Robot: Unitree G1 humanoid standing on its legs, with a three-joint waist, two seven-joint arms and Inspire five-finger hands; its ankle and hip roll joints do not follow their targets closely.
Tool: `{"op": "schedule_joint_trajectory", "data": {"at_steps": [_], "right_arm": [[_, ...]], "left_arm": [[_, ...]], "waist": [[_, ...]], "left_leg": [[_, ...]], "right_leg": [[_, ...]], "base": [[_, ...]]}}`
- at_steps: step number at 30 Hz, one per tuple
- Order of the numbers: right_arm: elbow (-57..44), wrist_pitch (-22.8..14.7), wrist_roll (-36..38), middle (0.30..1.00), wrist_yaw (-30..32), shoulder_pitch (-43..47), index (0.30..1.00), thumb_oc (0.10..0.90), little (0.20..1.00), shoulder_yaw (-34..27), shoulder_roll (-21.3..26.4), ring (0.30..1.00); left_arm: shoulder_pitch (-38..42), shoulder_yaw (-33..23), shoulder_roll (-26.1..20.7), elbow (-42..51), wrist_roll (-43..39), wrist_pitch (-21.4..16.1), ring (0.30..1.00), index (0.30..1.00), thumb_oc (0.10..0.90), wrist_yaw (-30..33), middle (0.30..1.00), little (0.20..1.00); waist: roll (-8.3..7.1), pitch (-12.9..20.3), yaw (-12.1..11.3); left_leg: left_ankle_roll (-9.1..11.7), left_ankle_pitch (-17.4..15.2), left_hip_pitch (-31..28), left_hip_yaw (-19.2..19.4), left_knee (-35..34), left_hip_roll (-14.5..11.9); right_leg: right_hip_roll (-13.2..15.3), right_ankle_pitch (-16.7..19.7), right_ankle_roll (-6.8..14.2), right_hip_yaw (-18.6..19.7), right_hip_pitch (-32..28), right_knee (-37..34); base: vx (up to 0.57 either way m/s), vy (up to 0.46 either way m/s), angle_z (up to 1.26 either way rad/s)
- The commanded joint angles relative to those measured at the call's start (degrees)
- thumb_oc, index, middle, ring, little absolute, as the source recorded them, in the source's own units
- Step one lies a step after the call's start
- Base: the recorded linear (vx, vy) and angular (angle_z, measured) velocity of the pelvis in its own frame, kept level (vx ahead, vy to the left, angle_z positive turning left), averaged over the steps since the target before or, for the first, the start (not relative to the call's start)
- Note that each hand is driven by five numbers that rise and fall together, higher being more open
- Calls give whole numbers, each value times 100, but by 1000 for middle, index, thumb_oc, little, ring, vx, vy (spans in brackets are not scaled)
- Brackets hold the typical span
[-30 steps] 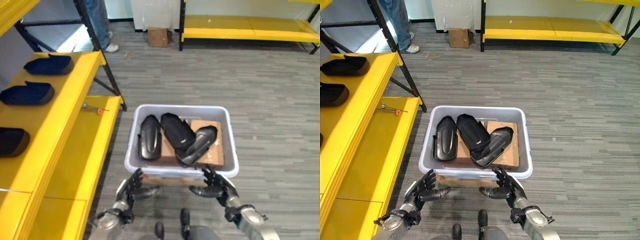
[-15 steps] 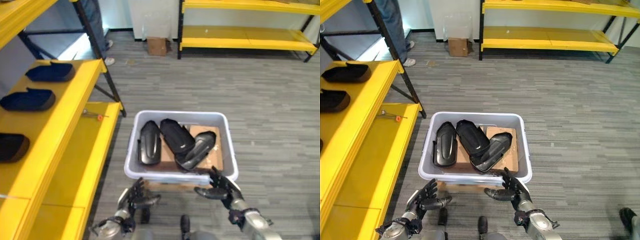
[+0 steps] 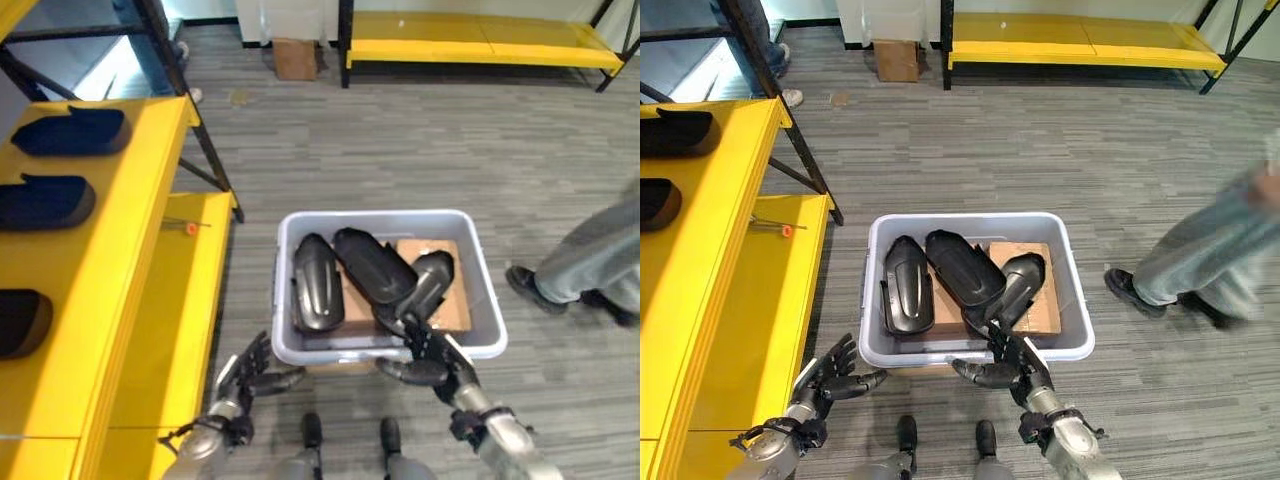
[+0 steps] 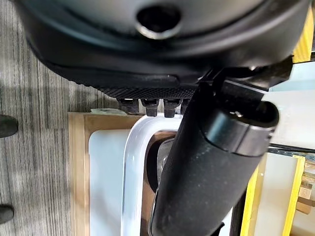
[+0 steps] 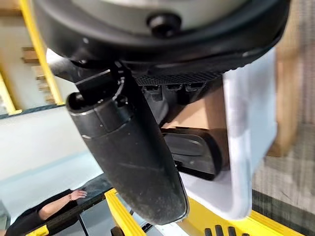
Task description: Move parts from the plastic box to the shelf.
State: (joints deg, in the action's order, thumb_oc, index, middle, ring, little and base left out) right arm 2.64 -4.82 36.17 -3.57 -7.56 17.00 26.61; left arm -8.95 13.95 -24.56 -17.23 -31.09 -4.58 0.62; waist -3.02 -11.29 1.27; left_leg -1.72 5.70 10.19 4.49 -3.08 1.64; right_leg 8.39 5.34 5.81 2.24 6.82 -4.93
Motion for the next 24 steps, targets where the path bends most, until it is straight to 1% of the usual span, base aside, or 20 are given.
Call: {"op": "schedule_joint_trajectory", "data": {"at_steps": [1,2,4,7,10,12,14,16,17,18,19,20,21,24], "right_arm": [[-805,-797,-237,1000,182,549,1000,900,1000,-477,379,1000],[-811,-830,-292,1000,240,633,1000,900,1000,-525,403,1000],[-905,-968,-860,1000,569,1067,1000,900,1000,-700,598,1000],[-868,-1031,-1253,1000,830,1412,1000,900,1000,-776,733,1000],[-880,-1031,-2014,1000,1034,1759,1000,900,1000,-847,1098,1000],[-862,-1030,-2355,1000,1154,1982,1000,900,1000,-801,1286,1000],[-918,-972,-3010,1000,1302,2230,1000,900,1000,-751,1577,1000],[-889,-902,-3485,1000,1416,2446,1000,900,1000,-726,1763,1000],[-912,-825,-3955,1000,1549,2635,1000,900,1000,-710,1947,1000],[-910,-824,-3959,1000,1552,2640,1000,900,1000,-706,1949,1000],[-906,-767,-4188,1000,1599,2721,1000,900,1000,-697,2021,1000],[-934,-618,-4957,1000,1767,2959,1000,900,1000,-689,2329,1000],[-927,-616,-4965,1000,1774,2974,1000,900,1000,-676,2330,1000],[-962,-471,-5624,1000,1833,3181,1000,900,1000,-642,2593,1000]], "left_arm": [[211,-10,-88,420,38,-487,1000,1000,900,-39,1000,1000],[222,-15,-102,448,34,-489,1000,1000,900,-31,1000,1000],[274,-24,-127,459,12,-515,1000,1000,900,11,1000,1000],[327,-20,-136,484,0,-531,1000,1000,900,43,1000,1000],[387,7,-130,484,-32,-544,1000,1000,900,62,1000,1000],[422,32,-147,515,-38,-563,1000,1000,900,69,1000,1000],[458,48,-161,537,-32,-565,1000,1000,900,67,1000,1000],[493,53,-174,531,1,-567,1000,1000,900,74,1000,1000],[528,55,-177,567,3,-567,1000,1000,900,97,1000,1000],[531,54,-174,566,3,-566,1000,1000,900,98,1000,1000],[557,63,-165,551,15,-570,1000,1000,900,121,1000,1000],[597,23,-167,593,23,-585,1000,1000,900,172,1000,1000],[599,18,-162,593,24,-583,1000,1000,900,174,1000,1000],[650,-23,-174,612,43,-582,1000,1000,900,223,1000,1000]], "waist": [[59,48,-46],[58,23,-45],[53,-136,-66],[60,-247,-82],[53,-409,-115],[60,-495,-139],[80,-613,-169],[83,-667,-189],[88,-743,-208],[90,-745,-206],[91,-771,-214],[97,-849,-239],[100,-852,-233],[104,-930,-252]], "left_leg": [[140,-621,406,-167,958,-454],[142,-614,472,-175,982,-455],[138,-596,696,-206,1067,-452],[146,-579,825,-222,1108,-463],[151,-551,976,-256,1146,-460],[155,-538,1051,-266,1174,-458],[159,-556,1100,-269,1204,-464],[162,-530,1175,-289,1217,-461],[164,-524,1216,-290,1225,-462],[165,-524,1218,-290,1227,-463],[165,-518,1241,-292,1228,-463],[176,-511,1291,-314,1225,-456],[177,-513,1295,-315,1228,-458],[184,-496,1351,-323,1234,-453]], "right_leg": [[29,-240,9,-46,507,644],[27,-233,4,-53,563,653],[16,-205,-2,-63,796,722],[0,-206,-13,-78,920,780],[-15,-213,-20,-89,1071,854],[-21,-221,-24,-108,1146,903],[-44,-248,-28,-104,1205,962],[-52,-236,-31,-101,1286,991],[-67,-239,-30,-115,1341,1026],[-68,-240,-30,-115,1345,1030],[-77,-240,-33,-121,1381,1047],[-85,-256,-35,-133,1445,1089],[-87,-259,-36,-133,1450,1095],[-107,-267,-42,-149,1518,1140]], "base": [[-86,-2,0],[-109,-14,7],[-99,-19,9],[-45,-11,3],[-48,-21,1],[-36,-12,7],[-23,-14,10],[-9,-9,2],[0,0,0],[0,0,0],[0,0,0],[0,0,0],[0,0,0],[0,0,0]]}}
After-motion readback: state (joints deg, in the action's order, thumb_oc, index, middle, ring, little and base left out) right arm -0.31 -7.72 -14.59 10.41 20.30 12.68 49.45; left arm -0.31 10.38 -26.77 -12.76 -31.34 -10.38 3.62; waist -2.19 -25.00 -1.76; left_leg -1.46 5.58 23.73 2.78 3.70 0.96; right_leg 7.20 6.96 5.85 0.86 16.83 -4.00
